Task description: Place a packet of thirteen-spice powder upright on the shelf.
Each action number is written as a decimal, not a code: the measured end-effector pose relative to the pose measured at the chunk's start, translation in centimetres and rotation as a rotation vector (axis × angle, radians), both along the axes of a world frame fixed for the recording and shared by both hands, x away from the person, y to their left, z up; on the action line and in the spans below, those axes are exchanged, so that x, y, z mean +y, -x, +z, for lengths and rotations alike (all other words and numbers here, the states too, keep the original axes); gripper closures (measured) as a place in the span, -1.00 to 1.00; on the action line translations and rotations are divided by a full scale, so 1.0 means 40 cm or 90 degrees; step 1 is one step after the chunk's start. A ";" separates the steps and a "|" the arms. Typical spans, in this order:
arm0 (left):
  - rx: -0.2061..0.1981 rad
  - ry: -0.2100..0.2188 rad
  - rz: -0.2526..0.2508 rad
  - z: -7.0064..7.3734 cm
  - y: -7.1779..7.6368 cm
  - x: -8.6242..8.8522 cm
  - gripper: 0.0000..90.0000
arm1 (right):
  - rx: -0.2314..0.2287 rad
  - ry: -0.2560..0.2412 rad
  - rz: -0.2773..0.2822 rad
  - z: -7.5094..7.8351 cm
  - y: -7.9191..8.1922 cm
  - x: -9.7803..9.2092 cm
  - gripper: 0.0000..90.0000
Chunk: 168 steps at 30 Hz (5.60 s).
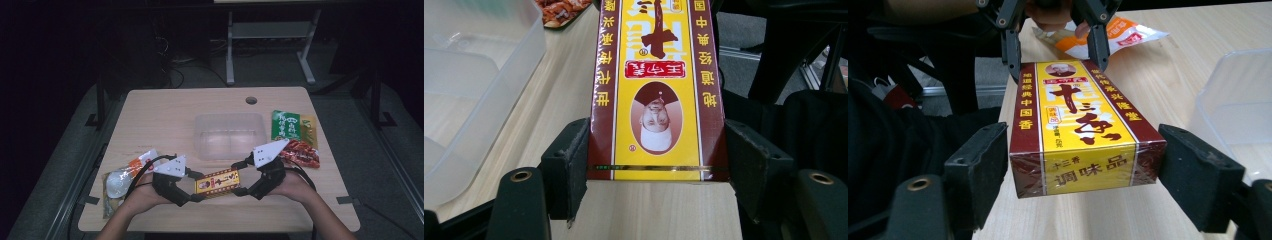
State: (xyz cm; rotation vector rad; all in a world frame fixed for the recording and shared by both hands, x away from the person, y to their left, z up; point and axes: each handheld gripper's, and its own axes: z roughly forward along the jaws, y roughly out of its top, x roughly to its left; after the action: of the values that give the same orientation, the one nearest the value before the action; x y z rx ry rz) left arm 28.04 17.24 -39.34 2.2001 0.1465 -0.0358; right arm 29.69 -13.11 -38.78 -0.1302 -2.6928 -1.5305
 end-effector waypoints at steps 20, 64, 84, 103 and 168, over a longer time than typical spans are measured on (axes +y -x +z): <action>0.009 -0.010 -0.034 -0.020 -0.004 -0.002 -0.30 | -0.020 0.009 0.023 0.002 0.019 0.012 -0.30; -0.012 -0.068 0.192 -0.124 0.030 0.054 -0.64 | -0.039 0.069 -0.117 0.096 -0.129 0.012 -0.29; -0.012 -0.078 0.190 -0.131 0.032 0.048 -0.64 | -0.084 0.127 -0.134 0.146 -0.269 0.088 -0.29; -0.003 -0.082 0.186 -0.131 0.032 0.050 -0.64 | -0.083 0.156 -0.168 0.121 -0.337 0.129 -0.30; 0.004 -0.098 0.174 -0.137 0.039 0.046 -0.64 | -0.070 0.200 -0.105 0.071 -0.435 0.299 -0.38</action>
State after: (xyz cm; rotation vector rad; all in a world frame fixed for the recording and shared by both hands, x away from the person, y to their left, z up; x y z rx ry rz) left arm 26.49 19.07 -44.81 2.3138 0.4663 0.1244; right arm 47.11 -1.15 -35.92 -0.2923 -3.0623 -1.1660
